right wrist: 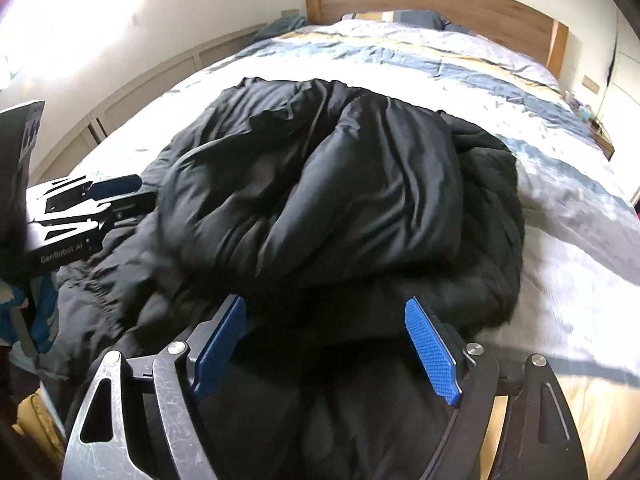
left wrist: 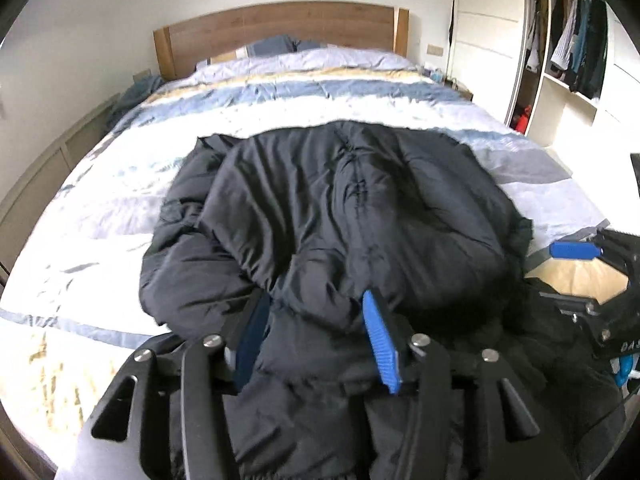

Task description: Fold large clothes

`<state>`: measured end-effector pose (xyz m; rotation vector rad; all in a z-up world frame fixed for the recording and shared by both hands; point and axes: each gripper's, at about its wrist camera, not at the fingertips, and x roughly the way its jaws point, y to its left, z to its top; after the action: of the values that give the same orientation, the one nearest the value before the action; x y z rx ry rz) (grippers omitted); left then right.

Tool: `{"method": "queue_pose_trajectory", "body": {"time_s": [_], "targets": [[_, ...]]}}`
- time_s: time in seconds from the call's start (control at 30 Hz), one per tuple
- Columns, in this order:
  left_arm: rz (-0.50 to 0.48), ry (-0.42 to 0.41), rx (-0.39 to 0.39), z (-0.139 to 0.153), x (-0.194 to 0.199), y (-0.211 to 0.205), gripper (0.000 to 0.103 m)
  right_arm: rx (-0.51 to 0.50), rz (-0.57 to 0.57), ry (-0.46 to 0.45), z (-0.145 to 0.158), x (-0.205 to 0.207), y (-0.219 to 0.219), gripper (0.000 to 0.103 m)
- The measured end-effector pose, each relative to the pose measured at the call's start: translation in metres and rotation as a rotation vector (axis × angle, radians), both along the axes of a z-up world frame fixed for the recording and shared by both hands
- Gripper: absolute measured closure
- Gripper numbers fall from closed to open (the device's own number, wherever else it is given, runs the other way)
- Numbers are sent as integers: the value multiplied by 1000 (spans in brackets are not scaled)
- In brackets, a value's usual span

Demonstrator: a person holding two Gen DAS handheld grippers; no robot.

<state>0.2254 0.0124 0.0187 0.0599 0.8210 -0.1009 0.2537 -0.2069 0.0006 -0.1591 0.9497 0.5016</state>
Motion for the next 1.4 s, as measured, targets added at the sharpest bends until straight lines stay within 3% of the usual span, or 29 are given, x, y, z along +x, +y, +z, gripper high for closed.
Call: {"method": "queue_pose_trajectory", "body": {"time_s": [0.47,0.77,1.0,1.4], "targets": [[2,-141,-7,51,-85,-1,48,54,-153,-114,48,-98,-59,21],[22,-201,-26,71,-129,11,46,93,-265,-157,65,-145,-100,14],[43,-234,-20,76,-156,22,39,106,-335,-178,69,-172,-130,7],[129,-258,-4,81,-185,57,38,137,-410,-191,69,-199,-162,1]]}}
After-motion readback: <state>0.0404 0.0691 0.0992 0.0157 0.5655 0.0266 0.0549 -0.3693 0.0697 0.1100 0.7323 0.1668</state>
